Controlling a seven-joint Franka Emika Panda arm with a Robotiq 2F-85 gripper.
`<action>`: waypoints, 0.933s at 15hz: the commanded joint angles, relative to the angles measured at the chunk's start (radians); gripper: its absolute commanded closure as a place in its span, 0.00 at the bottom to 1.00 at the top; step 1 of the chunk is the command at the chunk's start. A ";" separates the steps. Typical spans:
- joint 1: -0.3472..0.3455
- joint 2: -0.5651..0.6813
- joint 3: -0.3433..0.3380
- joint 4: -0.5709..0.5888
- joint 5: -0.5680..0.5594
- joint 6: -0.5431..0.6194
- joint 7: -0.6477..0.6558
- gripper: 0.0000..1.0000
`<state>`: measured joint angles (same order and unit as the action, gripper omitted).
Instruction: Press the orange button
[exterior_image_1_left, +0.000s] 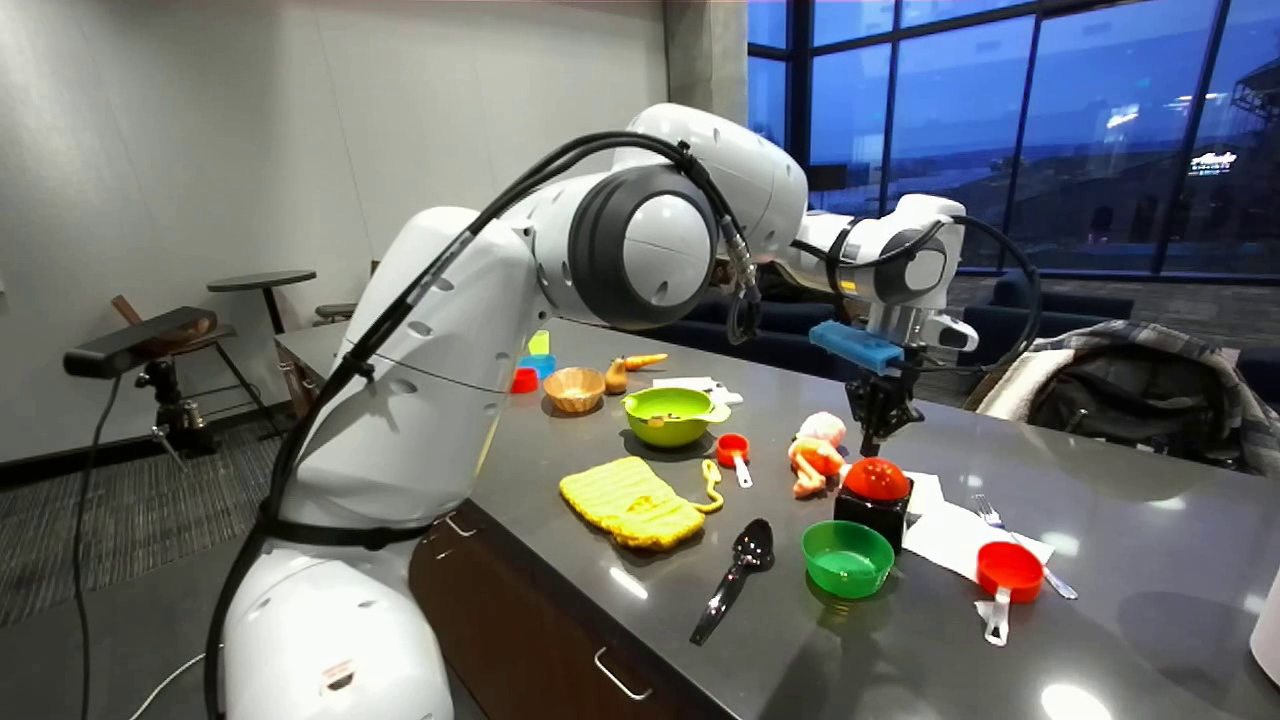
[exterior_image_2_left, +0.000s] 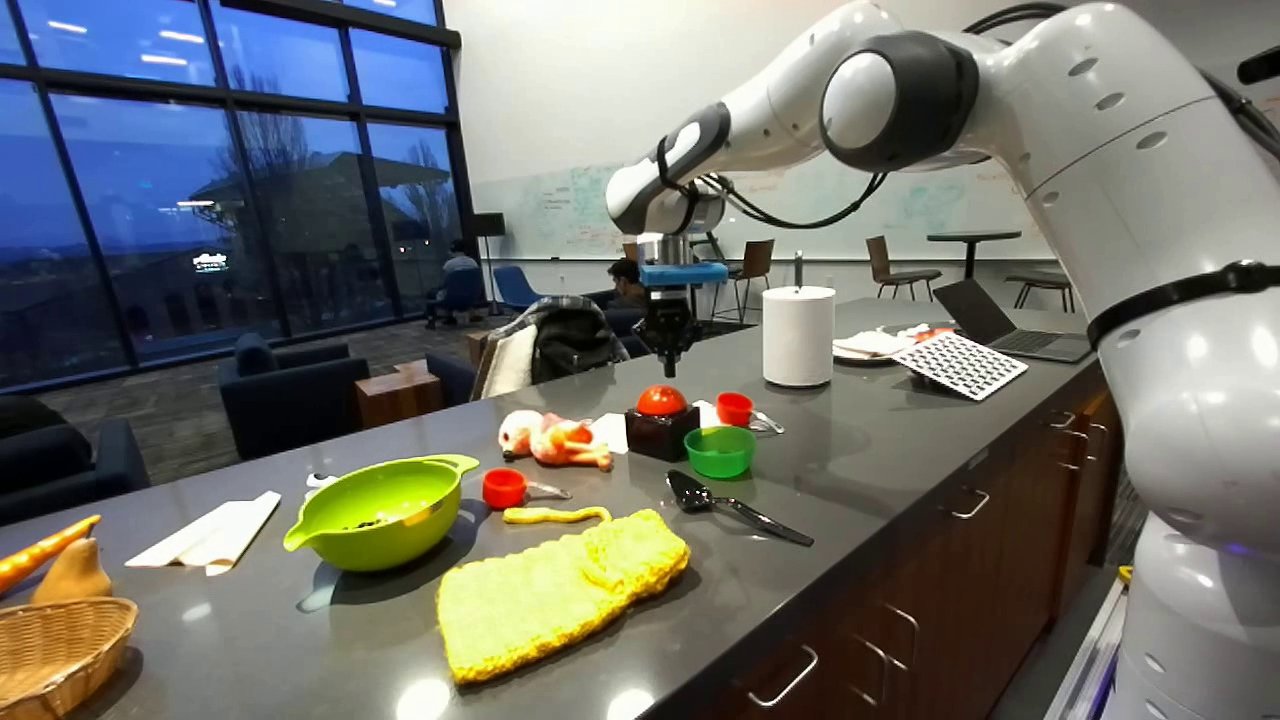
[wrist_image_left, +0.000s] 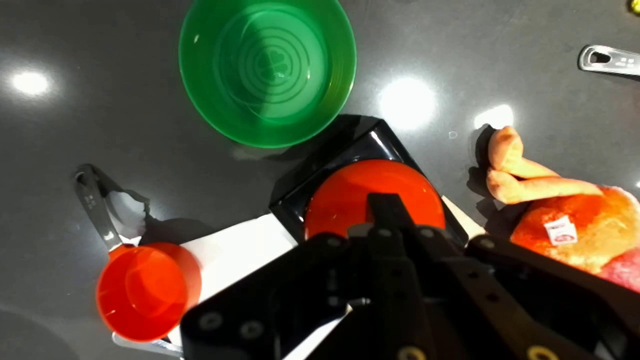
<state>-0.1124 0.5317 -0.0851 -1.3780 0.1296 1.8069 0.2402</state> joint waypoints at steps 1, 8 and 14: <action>-0.010 0.002 0.000 -0.005 0.011 -0.003 -0.020 1.00; -0.022 0.024 -0.004 -0.012 0.012 0.003 -0.018 1.00; -0.019 0.029 0.003 -0.001 0.011 -0.002 -0.033 1.00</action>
<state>-0.1297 0.5695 -0.0865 -1.3826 0.1296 1.8085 0.2328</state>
